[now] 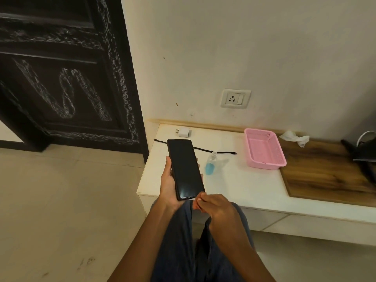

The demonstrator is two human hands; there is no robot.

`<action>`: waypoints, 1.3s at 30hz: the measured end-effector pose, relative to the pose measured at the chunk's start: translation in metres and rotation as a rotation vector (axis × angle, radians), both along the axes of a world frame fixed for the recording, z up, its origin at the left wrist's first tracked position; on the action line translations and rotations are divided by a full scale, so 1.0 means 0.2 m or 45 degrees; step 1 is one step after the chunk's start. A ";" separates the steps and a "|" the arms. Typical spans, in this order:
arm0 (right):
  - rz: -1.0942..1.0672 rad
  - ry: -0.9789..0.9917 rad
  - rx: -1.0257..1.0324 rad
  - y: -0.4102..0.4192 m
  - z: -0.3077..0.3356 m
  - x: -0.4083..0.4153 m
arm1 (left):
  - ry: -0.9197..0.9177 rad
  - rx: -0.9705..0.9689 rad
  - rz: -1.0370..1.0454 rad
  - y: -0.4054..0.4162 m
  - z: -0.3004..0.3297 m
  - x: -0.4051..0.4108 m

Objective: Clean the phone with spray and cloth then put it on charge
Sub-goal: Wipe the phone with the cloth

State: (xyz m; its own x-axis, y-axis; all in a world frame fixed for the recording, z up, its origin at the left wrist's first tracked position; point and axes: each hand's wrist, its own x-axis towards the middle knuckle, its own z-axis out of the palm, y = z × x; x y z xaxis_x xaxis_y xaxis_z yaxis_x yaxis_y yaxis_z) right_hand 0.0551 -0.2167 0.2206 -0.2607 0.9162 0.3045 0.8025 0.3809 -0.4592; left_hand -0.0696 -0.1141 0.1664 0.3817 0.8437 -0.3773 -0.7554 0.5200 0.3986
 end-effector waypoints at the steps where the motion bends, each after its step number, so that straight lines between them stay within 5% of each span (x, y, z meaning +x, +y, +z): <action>1: -0.011 0.036 -0.012 0.01 0.00 0.01 | -0.001 -0.008 -0.020 0.01 0.01 0.01; 15: -0.255 0.745 -0.148 -0.07 0.00 0.14 | -0.103 0.081 -0.183 0.11 0.14 -0.02; 39: -0.399 0.926 -0.242 -0.23 0.09 0.14 | 0.155 0.256 -0.275 -0.04 0.30 0.01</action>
